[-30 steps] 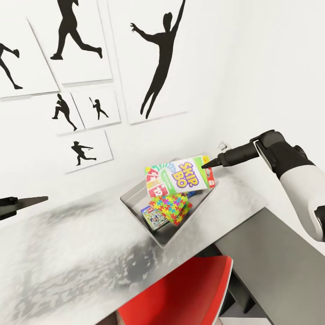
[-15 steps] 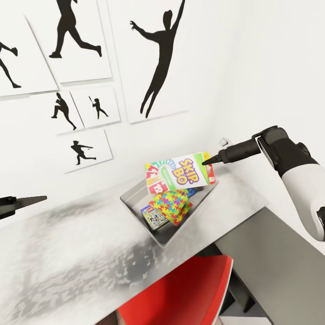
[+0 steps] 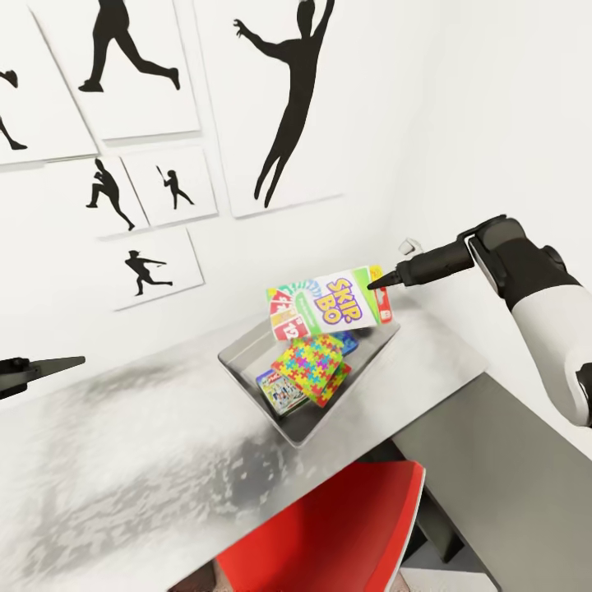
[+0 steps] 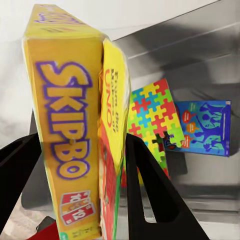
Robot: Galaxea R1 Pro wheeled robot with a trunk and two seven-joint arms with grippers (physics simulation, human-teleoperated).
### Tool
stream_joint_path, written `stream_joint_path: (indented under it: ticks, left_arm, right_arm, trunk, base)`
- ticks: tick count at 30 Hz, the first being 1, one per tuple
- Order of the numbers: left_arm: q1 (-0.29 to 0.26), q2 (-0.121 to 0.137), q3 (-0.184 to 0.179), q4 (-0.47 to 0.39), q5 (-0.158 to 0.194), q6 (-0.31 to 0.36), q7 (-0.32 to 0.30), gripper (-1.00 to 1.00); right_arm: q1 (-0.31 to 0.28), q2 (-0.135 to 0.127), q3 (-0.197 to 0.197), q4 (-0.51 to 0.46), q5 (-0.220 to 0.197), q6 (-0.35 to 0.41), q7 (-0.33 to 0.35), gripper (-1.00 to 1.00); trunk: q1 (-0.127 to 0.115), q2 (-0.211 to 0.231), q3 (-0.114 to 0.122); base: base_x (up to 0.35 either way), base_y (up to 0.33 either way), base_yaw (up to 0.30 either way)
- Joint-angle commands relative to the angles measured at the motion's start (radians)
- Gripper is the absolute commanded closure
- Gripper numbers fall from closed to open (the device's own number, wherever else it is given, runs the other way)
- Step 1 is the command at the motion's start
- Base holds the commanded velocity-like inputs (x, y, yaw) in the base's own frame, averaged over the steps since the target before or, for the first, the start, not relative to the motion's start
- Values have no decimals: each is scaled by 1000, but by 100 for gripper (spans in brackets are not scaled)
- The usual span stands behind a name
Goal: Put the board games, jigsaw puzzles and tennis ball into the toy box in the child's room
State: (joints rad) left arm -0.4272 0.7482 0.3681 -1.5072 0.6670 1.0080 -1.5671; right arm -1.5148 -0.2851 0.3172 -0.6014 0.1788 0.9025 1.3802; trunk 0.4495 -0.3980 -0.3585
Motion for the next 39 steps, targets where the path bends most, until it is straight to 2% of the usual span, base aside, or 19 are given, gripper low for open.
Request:
stream_joint_path:
  ticks: [1, 14, 16, 21, 25, 28, 36, 39]
  left_arm:
    - [-1, 0, 0, 0, 0, 11, -4, -100]
    - [-1, 4, 0, 0, 0, 11, -4, -100]
    - [-1, 4, 0, -1, 0, 12, -4, -100]
    - [-1, 5, 0, 0, 0, 12, -4, -100]
    - [-1, 5, 0, -1, 0, 12, -4, -100]
    - [-1, 5, 1, -1, 0, 12, -4, -100]
    - [-1, 5, 2, -1, 0, 12, -4, -100]
    - [-1, 5, 2, -1, 0, 12, -4, -100]
  right_arm:
    - [-7, 2, 2, -1, 9, 8, 9, 100]
    - [-22, 37, 24, -4, 11, 13, 14, 100]
    - [-22, 40, 39, -6, 10, 13, 15, 100]
    - [-22, 42, 111, -8, 9, 12, 24, 100]
    - [-22, 43, 167, -10, 11, 4, 73, 100]
    - [-23, 44, 187, -11, 12, 2, 95, 100]
    - [-26, 54, 196, -12, 18, -2, 106, 100]
    - [-38, 57, 197, -12, 46, -2, 109, 100]
  trunk:
    - [1, -2, -4]
    - [1, -2, -25]
    - [1, -2, -28]
    - [1, -2, -36]
    - [1, -2, -43]
    - [1, -2, -48]
    - [1, -2, -61]
    - [1, -2, -66]
  base:
    - [0, 0, 0]
    - [0, 0, 0]
    - [0, 0, 0]
    - [0, 0, 0]
    - [0, 0, 0]
    - [0, 0, 0]
    - [0, 0, 0]
    - [0, 0, 0]
